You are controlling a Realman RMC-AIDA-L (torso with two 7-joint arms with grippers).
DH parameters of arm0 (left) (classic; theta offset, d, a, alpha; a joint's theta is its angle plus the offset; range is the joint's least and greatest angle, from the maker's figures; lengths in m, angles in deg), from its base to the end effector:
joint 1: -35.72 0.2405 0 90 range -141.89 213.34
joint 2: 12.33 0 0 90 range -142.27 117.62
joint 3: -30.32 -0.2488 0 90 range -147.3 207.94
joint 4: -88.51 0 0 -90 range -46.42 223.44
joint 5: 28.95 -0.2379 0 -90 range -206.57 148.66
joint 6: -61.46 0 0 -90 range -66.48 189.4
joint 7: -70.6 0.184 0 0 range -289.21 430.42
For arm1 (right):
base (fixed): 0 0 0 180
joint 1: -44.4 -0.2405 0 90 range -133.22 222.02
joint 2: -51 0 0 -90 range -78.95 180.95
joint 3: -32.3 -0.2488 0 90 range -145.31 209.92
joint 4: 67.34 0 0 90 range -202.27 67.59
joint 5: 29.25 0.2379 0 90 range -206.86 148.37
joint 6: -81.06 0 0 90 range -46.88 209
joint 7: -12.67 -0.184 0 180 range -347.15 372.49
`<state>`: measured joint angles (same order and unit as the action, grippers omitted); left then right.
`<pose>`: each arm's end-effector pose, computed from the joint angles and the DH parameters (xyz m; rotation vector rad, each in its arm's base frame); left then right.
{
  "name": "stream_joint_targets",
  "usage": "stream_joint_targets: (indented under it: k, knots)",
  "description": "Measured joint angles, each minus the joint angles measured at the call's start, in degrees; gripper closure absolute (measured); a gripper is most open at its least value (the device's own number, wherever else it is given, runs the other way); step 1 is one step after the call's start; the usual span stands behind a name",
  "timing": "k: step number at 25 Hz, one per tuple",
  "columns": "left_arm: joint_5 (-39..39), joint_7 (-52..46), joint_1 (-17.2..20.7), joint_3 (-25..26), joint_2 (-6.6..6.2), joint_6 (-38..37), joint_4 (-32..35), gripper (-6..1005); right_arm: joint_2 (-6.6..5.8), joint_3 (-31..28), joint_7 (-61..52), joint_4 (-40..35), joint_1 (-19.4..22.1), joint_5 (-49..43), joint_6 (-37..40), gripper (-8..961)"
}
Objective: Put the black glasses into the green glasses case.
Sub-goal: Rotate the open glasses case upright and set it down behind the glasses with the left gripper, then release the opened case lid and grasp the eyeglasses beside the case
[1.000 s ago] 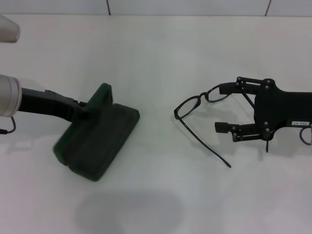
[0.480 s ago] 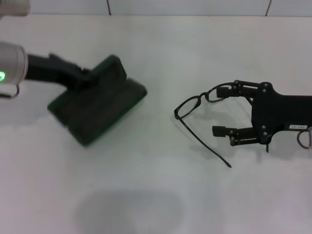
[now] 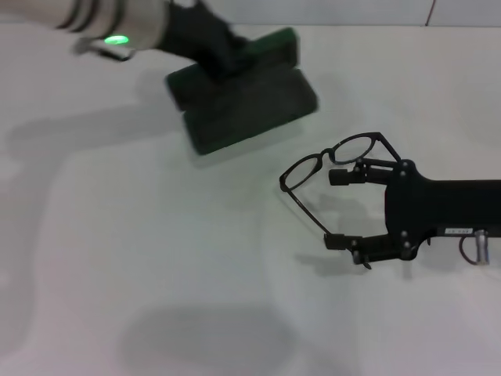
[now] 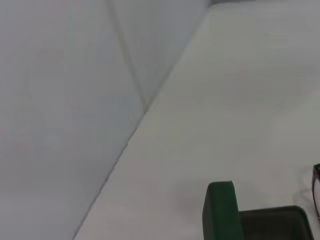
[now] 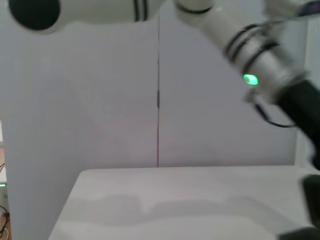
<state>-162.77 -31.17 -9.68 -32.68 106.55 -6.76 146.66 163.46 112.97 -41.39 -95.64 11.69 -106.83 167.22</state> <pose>-0.1420 0.4745 -0.0238 -2.6663 -0.1430 0.0345 0.2038 0.3454 -0.0721 -2.9029 -0.0578 0.8394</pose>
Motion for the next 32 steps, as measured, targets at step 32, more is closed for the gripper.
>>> stream_joint_targets:
  k: [32]
  knots:
    - [33.6,12.4,10.3,-18.3,0.93,17.0,1.0,488,1.74,-5.2,-1.2,-8.6,0.8,-4.0,-6.8,128]
